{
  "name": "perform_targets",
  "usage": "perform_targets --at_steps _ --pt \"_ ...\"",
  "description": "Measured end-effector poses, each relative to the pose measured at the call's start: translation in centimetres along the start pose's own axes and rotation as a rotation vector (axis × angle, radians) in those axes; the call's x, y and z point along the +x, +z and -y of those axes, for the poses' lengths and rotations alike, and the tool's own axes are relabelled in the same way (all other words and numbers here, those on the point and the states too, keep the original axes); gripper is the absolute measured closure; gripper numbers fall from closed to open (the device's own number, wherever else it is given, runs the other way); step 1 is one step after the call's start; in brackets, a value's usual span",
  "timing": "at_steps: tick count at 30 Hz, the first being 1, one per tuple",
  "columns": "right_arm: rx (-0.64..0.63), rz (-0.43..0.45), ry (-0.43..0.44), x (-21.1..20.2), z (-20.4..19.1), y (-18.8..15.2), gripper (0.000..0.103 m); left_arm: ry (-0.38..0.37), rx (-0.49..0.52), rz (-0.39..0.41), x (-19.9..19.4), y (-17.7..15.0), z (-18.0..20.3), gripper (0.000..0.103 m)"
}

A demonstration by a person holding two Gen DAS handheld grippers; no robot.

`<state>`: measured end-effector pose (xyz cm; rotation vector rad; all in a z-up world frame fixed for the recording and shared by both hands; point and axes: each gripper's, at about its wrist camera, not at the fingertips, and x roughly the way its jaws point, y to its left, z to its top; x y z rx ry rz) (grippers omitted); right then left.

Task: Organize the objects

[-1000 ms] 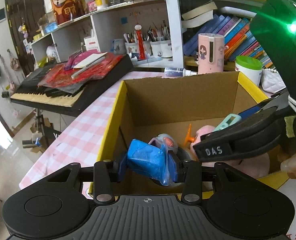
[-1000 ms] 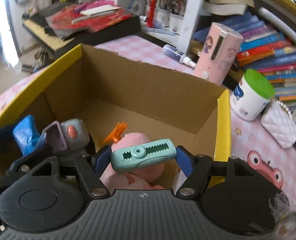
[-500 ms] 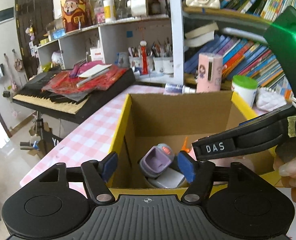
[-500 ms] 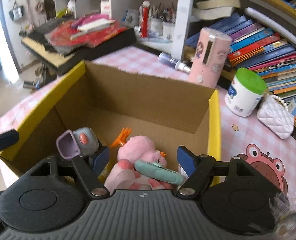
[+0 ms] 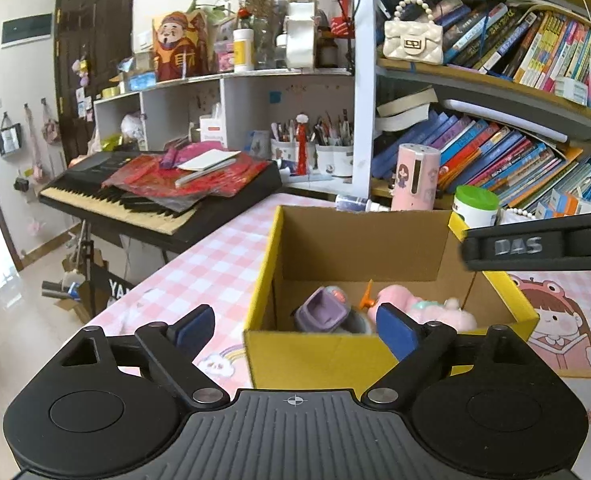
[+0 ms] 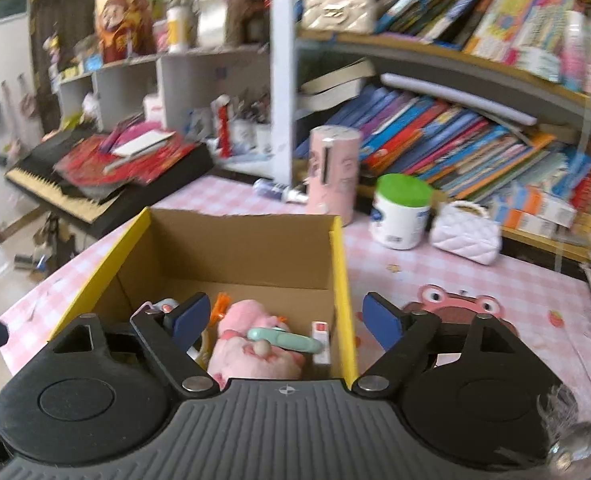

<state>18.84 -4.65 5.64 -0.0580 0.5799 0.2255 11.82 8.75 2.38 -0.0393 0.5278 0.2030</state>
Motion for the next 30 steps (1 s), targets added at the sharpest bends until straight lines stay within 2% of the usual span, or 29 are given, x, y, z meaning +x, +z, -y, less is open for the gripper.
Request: perform_targets --at_steps 3,11,18,25,30 --pt "0.024 0.029 -0.043 -1.9 0.1 -1.2 0.018 0.009 -0.013 -0.001 -1.1 -0.8 -0.8 0.008" --pt "0.042 0.069 -0.165 -6.8 -0.4 -5.7 0.011 0.032 -0.014 -0.018 -4.2 -3.4 -2.2 0.005" --pt "0.055 0.016 -0.220 -9.5 -1.3 -10.0 0.008 0.035 -0.007 -0.044 -6.3 -5.6 -2.9 0.005" --pt "0.063 -0.030 -0.253 -11.7 -2.2 -13.1 0.003 0.011 0.029 -0.073 -7.7 -7.3 -2.0 0.005" --pt "0.068 -0.057 -0.328 -12.9 -2.2 -14.9 0.000 -0.006 0.077 -0.093 -8.6 -8.6 -0.5 0.005"
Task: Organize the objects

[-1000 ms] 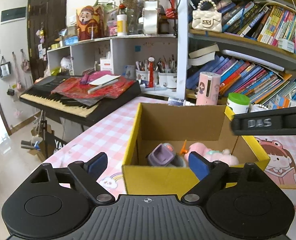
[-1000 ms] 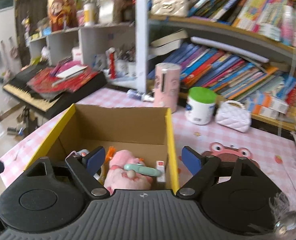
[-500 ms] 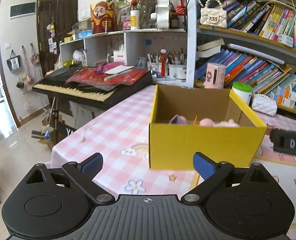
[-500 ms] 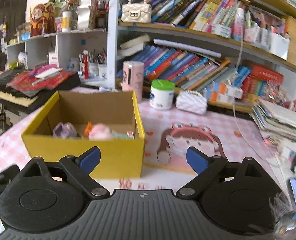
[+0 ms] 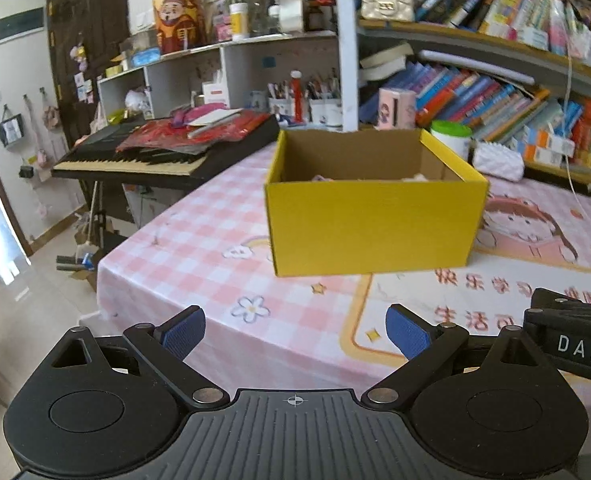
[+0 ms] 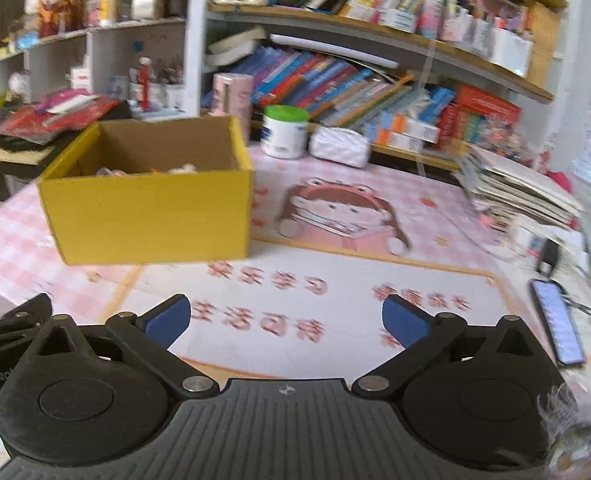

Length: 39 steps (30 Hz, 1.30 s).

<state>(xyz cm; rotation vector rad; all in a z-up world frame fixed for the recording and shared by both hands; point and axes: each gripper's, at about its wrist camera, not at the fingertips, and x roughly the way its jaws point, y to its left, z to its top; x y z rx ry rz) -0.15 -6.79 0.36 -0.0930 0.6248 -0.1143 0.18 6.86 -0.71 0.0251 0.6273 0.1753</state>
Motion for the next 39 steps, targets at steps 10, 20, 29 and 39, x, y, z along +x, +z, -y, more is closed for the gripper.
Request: perform_targets --at_steps 10,20,29,39 --pt "0.085 -0.043 -0.133 -0.7 3.8 -1.7 0.000 -0.070 0.097 0.016 -1.2 -0.1 4.1 0.004" --pt "0.136 -0.069 -0.212 -0.5 7.1 -2.4 0.000 -0.094 0.140 0.000 -1.2 0.2 7.6 0.003" --pt "0.149 -0.088 -0.209 -0.1 8.2 -2.3 0.000 -0.067 0.165 0.001 -1.0 0.4 8.9 0.003" --pt "0.153 -0.102 -0.200 0.2 8.5 -2.4 0.000 -0.050 0.180 -0.006 -0.9 0.3 9.3 0.003"
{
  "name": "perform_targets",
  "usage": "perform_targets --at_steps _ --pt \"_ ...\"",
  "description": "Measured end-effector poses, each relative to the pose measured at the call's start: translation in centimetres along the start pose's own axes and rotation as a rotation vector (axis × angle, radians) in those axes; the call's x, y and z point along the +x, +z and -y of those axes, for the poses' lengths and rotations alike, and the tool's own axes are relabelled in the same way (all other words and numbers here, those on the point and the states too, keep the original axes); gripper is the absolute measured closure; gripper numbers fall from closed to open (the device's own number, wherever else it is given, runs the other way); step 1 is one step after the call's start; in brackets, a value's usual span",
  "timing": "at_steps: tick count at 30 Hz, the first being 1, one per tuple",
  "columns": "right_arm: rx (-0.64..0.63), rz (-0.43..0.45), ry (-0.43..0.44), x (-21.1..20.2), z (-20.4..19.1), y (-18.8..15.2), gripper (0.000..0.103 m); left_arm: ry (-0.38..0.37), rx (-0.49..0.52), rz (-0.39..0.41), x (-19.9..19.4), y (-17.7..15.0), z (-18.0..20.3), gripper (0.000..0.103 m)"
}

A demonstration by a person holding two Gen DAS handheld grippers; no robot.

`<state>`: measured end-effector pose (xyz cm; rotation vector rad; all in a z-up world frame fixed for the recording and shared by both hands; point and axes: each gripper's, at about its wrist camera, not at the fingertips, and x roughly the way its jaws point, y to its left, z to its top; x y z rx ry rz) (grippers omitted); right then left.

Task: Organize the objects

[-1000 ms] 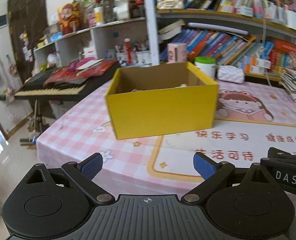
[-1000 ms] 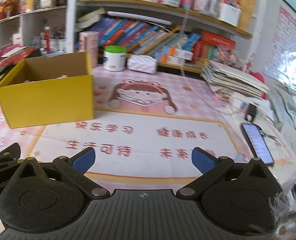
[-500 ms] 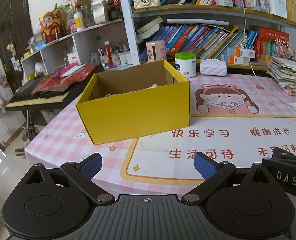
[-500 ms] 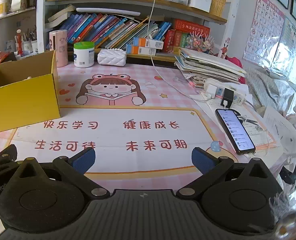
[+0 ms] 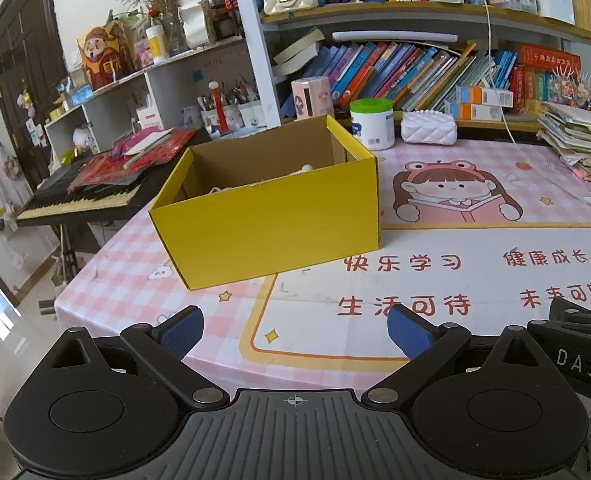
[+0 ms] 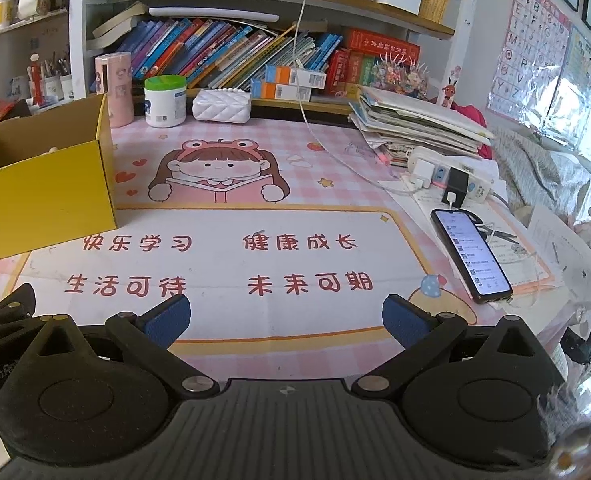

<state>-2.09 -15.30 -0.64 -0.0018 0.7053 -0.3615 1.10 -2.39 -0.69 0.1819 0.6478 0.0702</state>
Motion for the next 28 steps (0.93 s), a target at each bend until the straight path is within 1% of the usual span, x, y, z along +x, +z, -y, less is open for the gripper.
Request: perform_targets --at_steps 8,22,28 --pt "-0.007 -0.007 0.007 0.0 -0.4 0.0 0.000 -0.008 -0.016 -0.027 0.4 -0.1 -0.4 0.003" --pt "-0.015 -0.015 0.010 0.2 -1.0 -0.1 0.000 -0.005 -0.023 -0.043 0.8 -0.3 -0.7 0.003" --pt "-0.010 -0.019 0.000 0.4 -0.8 -0.1 0.000 -0.024 -0.026 -0.040 0.8 -0.2 -0.8 0.003"
